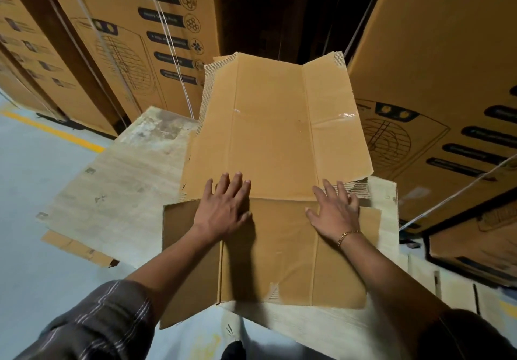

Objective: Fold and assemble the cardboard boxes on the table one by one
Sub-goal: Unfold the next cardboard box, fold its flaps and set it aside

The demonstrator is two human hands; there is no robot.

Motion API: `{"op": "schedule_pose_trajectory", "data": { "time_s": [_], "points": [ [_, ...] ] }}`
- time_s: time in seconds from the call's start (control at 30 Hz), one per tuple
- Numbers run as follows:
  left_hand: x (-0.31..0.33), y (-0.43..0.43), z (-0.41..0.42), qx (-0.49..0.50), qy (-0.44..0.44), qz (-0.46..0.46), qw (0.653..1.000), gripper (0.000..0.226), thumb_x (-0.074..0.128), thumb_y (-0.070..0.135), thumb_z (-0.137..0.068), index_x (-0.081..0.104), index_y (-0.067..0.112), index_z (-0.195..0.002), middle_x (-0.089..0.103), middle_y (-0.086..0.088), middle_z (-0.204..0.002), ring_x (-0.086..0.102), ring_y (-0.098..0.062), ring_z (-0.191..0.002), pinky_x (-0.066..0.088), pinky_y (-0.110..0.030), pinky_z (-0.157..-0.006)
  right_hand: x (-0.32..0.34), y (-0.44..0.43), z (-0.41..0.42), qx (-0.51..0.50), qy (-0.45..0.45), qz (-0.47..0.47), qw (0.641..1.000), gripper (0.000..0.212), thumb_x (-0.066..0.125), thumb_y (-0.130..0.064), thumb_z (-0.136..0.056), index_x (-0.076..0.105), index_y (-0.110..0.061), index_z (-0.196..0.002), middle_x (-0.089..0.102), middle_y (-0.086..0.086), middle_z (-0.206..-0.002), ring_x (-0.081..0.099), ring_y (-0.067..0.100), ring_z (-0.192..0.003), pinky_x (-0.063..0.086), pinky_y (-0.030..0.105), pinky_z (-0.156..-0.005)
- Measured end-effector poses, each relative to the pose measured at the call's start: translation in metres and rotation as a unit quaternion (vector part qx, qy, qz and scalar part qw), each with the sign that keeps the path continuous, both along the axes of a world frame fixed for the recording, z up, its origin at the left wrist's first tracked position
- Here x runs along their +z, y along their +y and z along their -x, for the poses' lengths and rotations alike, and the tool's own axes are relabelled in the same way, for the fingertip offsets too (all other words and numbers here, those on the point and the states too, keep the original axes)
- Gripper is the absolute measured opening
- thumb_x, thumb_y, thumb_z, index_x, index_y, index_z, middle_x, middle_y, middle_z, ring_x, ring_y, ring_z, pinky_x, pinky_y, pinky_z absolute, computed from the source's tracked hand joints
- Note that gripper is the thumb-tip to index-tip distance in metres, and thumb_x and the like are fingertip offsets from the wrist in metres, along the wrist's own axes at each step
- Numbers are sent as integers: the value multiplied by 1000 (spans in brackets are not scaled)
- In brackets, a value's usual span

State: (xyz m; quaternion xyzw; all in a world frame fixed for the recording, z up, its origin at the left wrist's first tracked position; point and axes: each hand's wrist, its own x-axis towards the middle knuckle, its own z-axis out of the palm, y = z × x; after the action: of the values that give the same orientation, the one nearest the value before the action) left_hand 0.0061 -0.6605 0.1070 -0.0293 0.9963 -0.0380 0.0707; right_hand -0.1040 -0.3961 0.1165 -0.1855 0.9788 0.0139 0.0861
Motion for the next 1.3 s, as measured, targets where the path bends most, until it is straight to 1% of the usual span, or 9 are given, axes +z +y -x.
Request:
{"op": "schedule_pose_trajectory", "data": {
  "time_s": [0.1, 0.2, 0.3, 0.5, 0.7, 0.8, 0.93, 1.17, 1.3],
  "points": [
    [-17, -9, 14, -6, -15, 1, 1000, 81, 22, 68, -100, -4, 23, -163, -5, -7, -171, 0, -34, -157, 4, -61, -123, -13, -6, 15, 10, -24, -12, 1000, 68, 44, -57, -92, 26, -34, -154, 10, -3, -168, 1, 26, -154, 11, 53, -118],
    [-50, -29, 20, -10, -91, 11, 996, 80, 19, 68, -100, 3, 22, -163, 4, -7, -171, 1, -32, -157, -3, -62, -122, -35, -10, 30, 9, -84, -23, 996, 69, 43, -58, -93, 25, -34, -156, 11, -4, -168, 5, 22, -154, 9, 52, -119],
    [-89, -57, 10, 56, -157, -3, 986, 84, 20, 71, -98, -5, 24, -163, -8, -8, -171, -14, -33, -156, -8, -66, -120, -61, -8, 39, -33, -139, -26, 989, 70, 44, -59, -93, 26, -34, -156, 14, -4, -167, 11, 22, -153, 15, 49, -118],
    [-134, -108, -32, 232, -171, -97, 953, 93, 29, 80, -91, -7, 31, -162, -17, -8, -169, -12, -34, -156, 7, -69, -118, -112, 10, 39, -173, -232, 47, 956, 71, 54, -57, -90, 34, -29, -152, 28, -1, -162, 30, 30, -143, 35, 50, -111],
    [-138, -105, -35, 301, -95, -159, 935, 97, 54, 72, -87, 14, 21, -158, 14, -11, -166, 27, -39, -145, 37, -61, -107, -129, 17, 38, -235, -154, 112, 953, 66, 69, -45, -85, 49, -20, -143, 47, 9, -146, 44, 35, -130, 48, 52, -98],
    [-139, -95, -46, 379, -62, -195, 902, 91, 60, 65, -87, 23, 15, -153, 36, -18, -147, 37, -42, -134, 41, -60, -101, -133, 27, 30, -276, -130, 121, 945, 68, 74, -39, -83, 49, -15, -142, 49, 12, -144, 44, 39, -130, 48, 57, -97],
    [-139, -82, -74, 446, -33, -239, 862, 74, 61, 58, -91, 37, 11, -142, 43, -19, -136, 42, -42, -129, 43, -60, -99, -139, 52, 9, -332, -130, 134, 925, 68, 72, -38, -82, 48, -13, -140, 47, 20, -138, 45, 45, -126, 46, 56, -97],
    [-143, -59, -134, 579, 33, -322, 748, 55, 66, 51, -90, 55, 10, -127, 53, -16, -131, 52, -40, -125, 43, -53, -100, -151, 98, -46, -413, -153, 221, 870, 89, 54, -66, -61, 61, -6, -127, 63, 23, -124, 59, 43, -113, 49, 53, -98],
    [-144, -57, -148, 610, 37, -339, 715, 64, 66, 55, -89, 55, 5, -128, 58, -18, -128, 56, -41, -121, 45, -51, -101, -149, 109, -47, -451, -186, 258, 834, 74, 65, -62, -80, 64, 3, -115, 65, 24, -119, 59, 42, -110, 46, 45, -93]
  ]
}}
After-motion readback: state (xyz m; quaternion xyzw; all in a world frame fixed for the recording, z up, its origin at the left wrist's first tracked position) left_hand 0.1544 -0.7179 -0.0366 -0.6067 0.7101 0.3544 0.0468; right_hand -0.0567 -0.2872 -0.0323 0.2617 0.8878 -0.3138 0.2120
